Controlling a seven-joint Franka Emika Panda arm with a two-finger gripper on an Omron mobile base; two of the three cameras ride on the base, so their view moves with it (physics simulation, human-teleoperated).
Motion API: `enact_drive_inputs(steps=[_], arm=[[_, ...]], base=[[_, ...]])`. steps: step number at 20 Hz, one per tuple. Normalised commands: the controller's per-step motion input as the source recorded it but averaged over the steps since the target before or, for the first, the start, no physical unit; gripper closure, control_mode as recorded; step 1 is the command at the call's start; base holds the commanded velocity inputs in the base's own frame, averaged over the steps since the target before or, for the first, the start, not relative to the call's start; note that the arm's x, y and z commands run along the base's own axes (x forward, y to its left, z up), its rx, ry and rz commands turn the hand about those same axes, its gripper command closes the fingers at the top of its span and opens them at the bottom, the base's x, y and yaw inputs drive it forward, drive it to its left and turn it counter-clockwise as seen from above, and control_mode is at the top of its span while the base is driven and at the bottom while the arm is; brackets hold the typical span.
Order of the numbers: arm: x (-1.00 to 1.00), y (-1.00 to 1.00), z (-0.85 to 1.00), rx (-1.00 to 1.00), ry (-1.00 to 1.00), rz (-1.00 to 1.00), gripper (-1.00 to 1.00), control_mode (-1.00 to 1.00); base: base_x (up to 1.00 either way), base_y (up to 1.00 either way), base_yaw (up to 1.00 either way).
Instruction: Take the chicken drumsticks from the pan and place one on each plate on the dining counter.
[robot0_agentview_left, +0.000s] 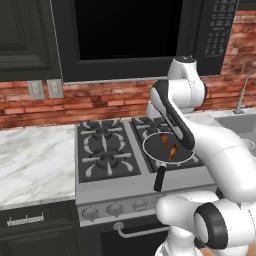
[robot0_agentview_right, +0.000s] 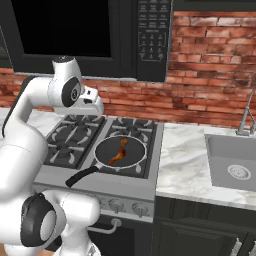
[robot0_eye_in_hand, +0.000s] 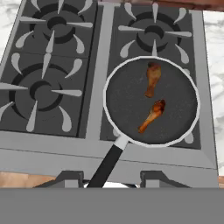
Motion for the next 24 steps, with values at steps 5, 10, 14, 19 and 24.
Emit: enact_drive_inputs(steps=[5,10,14,19,24], arm=[[0.00,-0.13,-0.17,0.02,0.00,-0.05,-1.00,-1.00],[0.00,-0.33,-0.44,0.07,0.00,-0.12,-1.00,-1.00],[0.00,-0.50,-0.59,0.08,0.01,-0.09,-1.00,-1.00],[0.00,-0.41,-0.65,0.01,0.02,-0.07,-1.00,-1.00],[0.09,-0.25,-0.67,0.00,0.01,-0.06,-1.00,-1.00]], base=[[0.00,0.00,0.00],[0.00,0.00,0.00],[0.00,0.00,0.00],[0.00,0.00,0.00],[0.00,0.00,0.00]])
